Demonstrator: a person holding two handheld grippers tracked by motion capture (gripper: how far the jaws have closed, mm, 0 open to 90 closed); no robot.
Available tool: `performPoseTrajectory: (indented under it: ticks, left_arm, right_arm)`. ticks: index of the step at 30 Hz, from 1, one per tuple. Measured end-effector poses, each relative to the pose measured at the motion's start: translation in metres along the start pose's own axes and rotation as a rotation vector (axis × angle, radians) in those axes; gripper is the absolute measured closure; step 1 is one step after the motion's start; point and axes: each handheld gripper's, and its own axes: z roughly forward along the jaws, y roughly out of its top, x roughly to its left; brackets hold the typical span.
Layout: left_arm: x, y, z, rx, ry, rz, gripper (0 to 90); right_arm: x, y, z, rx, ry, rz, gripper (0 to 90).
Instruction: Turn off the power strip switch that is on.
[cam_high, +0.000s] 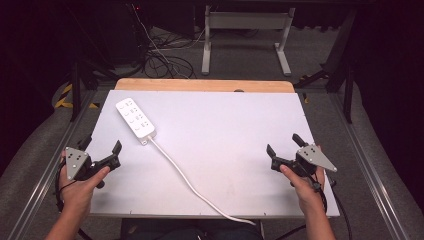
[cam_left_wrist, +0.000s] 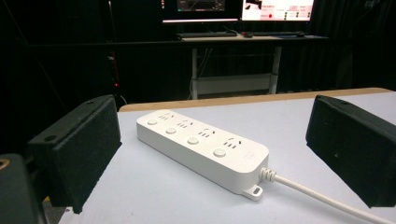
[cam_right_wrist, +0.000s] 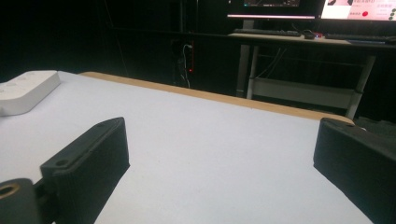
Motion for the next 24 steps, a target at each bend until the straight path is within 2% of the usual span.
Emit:
performPoseTrajectory:
  ticks: [17, 24]
  left_arm:
    - [-0.0002, 0.0001, 0.0005, 0.005, 0.003, 0.007, 5.0]
    - [-0.0004, -0.0002, 0.0013, 0.015, -0.004, -0.009, 7.5]
  right_arm:
    - [0.0005, -0.001, 0.0006, 0.02, -0.003, -0.013, 4.2]
    - [0.0004, -0.0006, 0.0004, 0.02, -0.002, -0.016, 4.3]
